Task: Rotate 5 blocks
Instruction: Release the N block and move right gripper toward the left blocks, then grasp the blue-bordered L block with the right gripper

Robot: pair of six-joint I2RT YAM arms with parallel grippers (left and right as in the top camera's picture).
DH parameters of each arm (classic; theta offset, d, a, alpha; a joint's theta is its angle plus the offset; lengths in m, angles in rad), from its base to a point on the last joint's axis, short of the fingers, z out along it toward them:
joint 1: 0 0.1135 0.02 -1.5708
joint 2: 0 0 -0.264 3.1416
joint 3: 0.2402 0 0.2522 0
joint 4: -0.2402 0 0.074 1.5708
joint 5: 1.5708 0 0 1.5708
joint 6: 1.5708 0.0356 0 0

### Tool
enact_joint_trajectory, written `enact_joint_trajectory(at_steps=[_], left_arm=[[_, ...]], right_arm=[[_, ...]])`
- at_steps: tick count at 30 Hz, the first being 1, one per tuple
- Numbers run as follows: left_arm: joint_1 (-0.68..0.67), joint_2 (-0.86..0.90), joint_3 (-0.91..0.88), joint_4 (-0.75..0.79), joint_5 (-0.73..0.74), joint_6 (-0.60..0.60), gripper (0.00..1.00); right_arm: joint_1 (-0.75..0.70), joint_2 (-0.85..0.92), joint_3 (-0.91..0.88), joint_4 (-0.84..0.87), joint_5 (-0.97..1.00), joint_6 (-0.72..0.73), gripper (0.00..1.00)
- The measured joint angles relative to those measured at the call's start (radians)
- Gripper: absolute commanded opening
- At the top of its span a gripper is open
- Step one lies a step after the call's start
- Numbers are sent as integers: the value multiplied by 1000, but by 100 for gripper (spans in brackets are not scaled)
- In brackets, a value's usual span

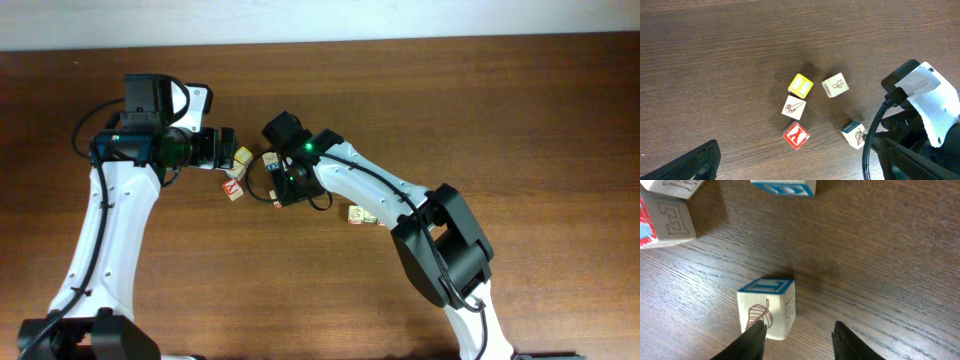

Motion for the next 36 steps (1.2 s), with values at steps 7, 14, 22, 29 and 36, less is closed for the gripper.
enact_joint_trajectory(at_steps=[7,14,22,29,36], left_arm=[[0,0,0,0,0,0,99],[0,0,0,0,0,0,99],[0,0,0,0,0,0,99],[0,0,0,0,0,0,99],[0,0,0,0,0,0,99]], right_arm=[[0,2,0,10,41,0,44],[-2,7,3,6,42,12,43],[-66,37,-8,-70,68,75,43],[-66,38,29,-29,-11,-28,43],[-63,38,43,-11,-104,-69,43]])
